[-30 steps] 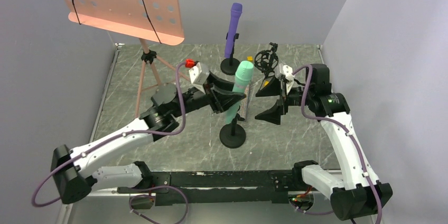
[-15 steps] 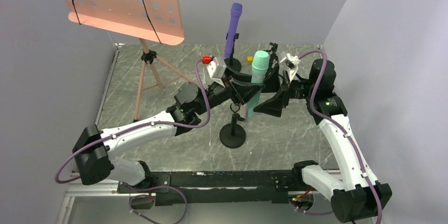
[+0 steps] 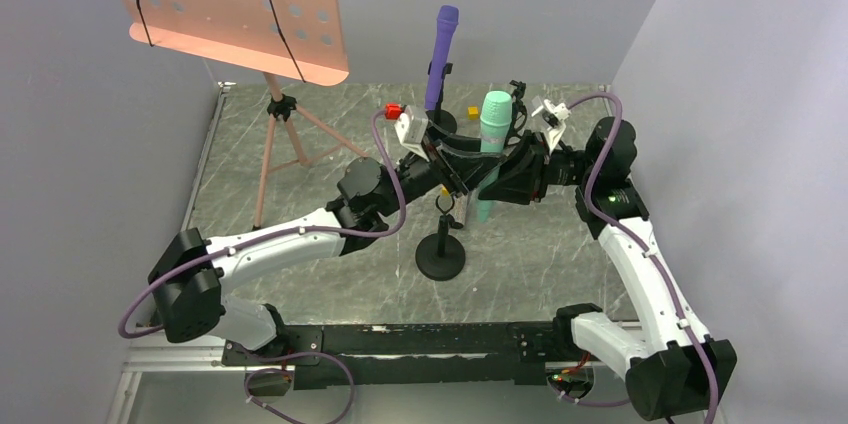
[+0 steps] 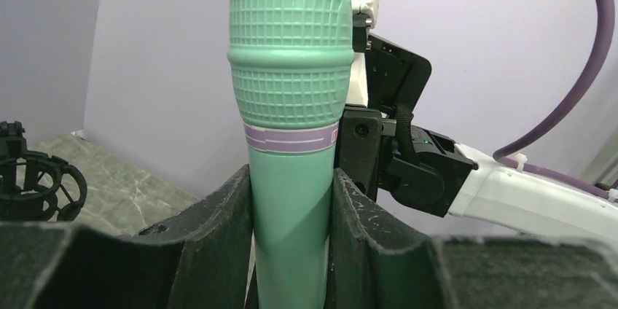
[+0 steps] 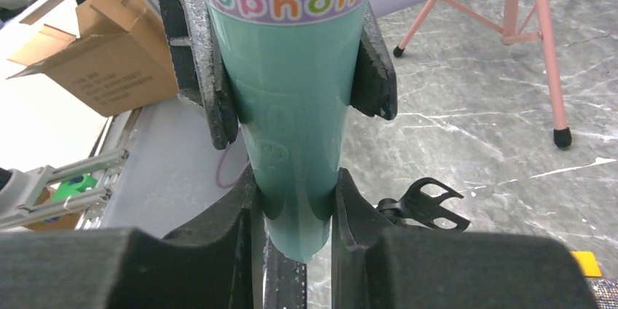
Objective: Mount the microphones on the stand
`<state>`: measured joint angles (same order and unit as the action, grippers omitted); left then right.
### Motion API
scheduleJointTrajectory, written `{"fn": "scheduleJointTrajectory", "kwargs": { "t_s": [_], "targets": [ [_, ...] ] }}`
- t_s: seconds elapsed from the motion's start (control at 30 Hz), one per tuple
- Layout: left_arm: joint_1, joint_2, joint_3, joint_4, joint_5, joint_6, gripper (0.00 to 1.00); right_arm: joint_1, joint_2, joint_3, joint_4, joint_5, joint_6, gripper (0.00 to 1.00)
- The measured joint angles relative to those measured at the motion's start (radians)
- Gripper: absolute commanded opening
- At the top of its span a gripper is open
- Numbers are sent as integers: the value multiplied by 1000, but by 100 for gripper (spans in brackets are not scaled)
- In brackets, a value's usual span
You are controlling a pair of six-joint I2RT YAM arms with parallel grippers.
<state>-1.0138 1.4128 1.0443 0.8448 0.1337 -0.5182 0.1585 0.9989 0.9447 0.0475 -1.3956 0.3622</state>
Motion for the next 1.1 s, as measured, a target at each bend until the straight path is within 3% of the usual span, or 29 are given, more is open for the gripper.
{"fn": "scheduleJointTrajectory", "kwargs": {
  "t_s": [0.17, 0.27, 0.4, 0.57, 0.73, 0.93, 1.1],
  "targets": [
    [18, 8, 0, -3, 39, -25, 63, -6, -8, -24, 20, -4, 0, 10],
    [66, 5, 0, -4, 150, -77, 77, -6, -22, -24, -83, 0, -103, 10],
    [157, -1, 18, -63, 320, -133, 80, -6, -30, -23, -268, 28, -274, 10],
    [193, 2, 115, -221, 474, -126, 82, -6, -30, -23, -360, 36, -368, 9],
    [188, 15, 171, -289, 560, -122, 99, -6, -31, -22, -383, 35, -404, 9],
    [167, 58, 190, -365, 581, -105, 96, -6, -31, -22, -398, 37, -414, 9],
    [135, 69, 192, -427, 558, -63, 81, -6, -30, -22, -398, 36, -415, 9]
  ]
}}
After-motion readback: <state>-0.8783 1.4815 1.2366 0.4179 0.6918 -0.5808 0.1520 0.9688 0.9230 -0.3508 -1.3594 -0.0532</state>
